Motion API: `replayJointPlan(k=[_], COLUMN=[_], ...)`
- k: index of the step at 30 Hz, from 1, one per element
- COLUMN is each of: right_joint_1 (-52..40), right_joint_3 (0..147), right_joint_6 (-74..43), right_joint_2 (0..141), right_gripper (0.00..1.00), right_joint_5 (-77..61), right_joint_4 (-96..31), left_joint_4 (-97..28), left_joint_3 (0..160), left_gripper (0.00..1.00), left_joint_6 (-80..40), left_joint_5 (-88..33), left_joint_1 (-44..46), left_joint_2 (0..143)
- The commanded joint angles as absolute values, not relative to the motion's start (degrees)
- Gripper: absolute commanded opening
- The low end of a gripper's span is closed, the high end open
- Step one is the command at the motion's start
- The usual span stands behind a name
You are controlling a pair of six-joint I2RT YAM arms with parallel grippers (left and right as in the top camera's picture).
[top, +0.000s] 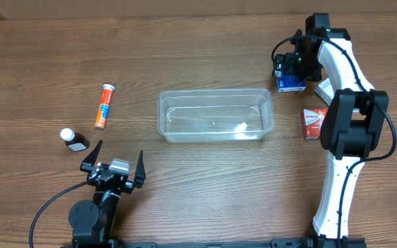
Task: Pack container
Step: 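Lift the blue box and carry it over the clear container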
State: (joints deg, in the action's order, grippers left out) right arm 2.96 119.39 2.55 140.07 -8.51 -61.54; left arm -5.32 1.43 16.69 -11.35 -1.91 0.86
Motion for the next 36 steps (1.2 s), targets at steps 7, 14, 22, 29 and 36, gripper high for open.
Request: replayJointPlan(k=[7,14,22,29,36], right_joint_1=[2.24,2.24,2.24,2.07,-3.01], right_joint_3=[119.20,119.20,122.19,136.62,154.21], right_joint_6=[3.40,3.29,1.76,0.78,-0.54], right_joint_2=[140.59,140.59,140.11,137.40,134.87], right_gripper=[0.98,0.84,0.76,0.77,0.78], right_joint_5=[2.04,2.46,1.26,1.19,-9.72], right_joint_4=[-61.87,-62.65,-66.41,-81.06,-97.06], left_joint_4=[-5.26,-5.26,-5.26,-5.26,-5.26], left_joint_3=[1.17,1.17,1.17,1.17,1.17], left_gripper=[1.00,1.00,1.00,1.00,1.00], left_joint_6=[16.29,16.29,16.29,16.29,16.29], left_joint_5=[-11.64,-11.64,-11.64,-11.64,-11.64], left_joint_1=[-2.24,-2.24,-2.24,-2.24,-2.24], left_joint_2=[0.32,0.32,0.32,0.32,0.32])
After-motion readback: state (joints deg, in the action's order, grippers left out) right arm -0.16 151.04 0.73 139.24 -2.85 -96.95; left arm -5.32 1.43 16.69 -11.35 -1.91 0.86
